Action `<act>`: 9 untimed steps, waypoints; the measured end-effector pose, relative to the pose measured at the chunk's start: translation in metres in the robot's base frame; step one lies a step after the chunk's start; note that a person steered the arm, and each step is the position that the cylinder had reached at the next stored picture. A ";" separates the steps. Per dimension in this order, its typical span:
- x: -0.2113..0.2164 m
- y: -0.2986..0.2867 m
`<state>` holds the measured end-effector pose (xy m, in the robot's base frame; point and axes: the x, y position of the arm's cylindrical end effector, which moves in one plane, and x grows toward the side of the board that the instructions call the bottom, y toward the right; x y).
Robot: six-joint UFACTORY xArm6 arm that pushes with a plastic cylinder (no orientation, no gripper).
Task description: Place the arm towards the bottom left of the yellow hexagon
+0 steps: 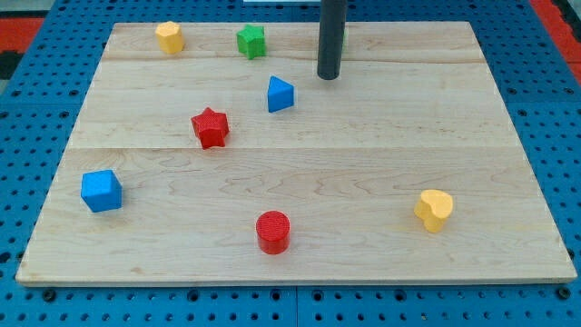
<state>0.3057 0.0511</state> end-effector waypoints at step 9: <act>-0.022 -0.232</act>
<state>0.2834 -0.1813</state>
